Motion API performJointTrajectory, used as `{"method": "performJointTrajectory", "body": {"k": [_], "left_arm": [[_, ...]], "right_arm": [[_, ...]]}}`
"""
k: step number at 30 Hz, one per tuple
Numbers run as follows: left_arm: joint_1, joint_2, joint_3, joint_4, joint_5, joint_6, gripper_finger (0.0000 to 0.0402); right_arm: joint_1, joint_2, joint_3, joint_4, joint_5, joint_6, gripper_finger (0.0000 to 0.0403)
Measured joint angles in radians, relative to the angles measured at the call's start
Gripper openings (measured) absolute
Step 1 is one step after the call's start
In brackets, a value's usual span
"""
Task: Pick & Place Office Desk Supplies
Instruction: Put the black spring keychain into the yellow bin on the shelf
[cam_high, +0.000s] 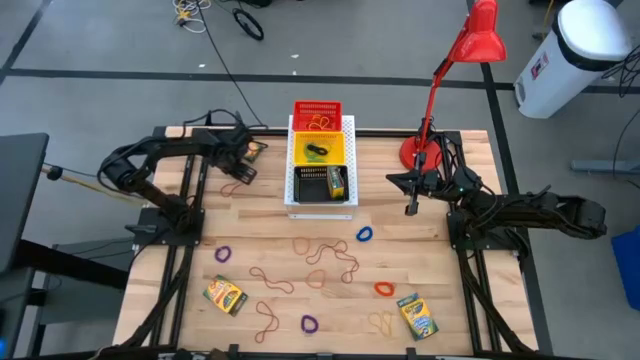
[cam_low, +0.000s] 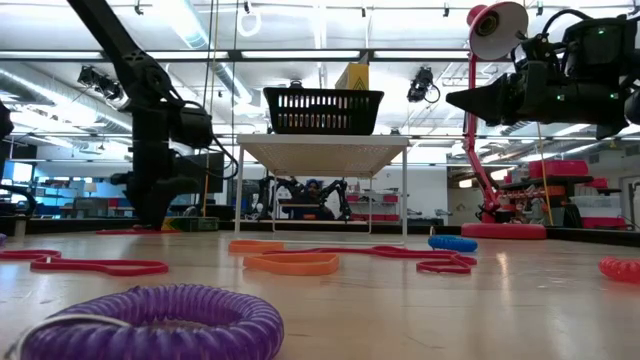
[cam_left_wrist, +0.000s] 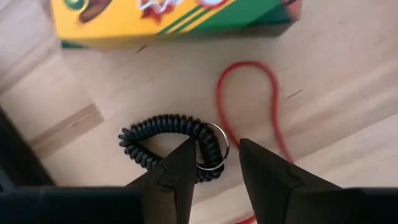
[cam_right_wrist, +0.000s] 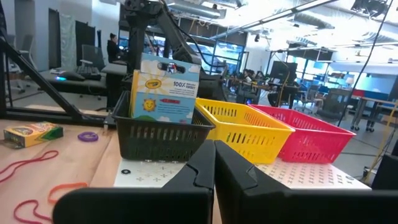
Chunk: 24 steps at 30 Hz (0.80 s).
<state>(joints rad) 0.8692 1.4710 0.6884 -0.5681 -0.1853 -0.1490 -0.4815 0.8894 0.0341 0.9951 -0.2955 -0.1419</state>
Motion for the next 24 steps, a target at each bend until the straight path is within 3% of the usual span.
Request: {"method": "performJointTrajectory", "body": {"k": [6, 12, 24], "left_arm": [[-0.016, 0.006, 0.000, -0.002, 0.014, -0.002, 0.0092], [-0.032, -0.006, 0.002, -0.042, 0.003, 0.032, 0.0017], [-0.056, -0.234, 0.115, -0.290, -0.024, 0.047, 0.0015]], "right_arm": [[0.001, 0.000, 0.000, -0.001, 0.000, 0.026, 0.0007], [0.001, 0.000, 0.000, -0.006, 0.000, 0.043, 0.0007], [0.001, 0.000, 0.000, -0.070, 0.002, 0.082, 0.0007]]}}
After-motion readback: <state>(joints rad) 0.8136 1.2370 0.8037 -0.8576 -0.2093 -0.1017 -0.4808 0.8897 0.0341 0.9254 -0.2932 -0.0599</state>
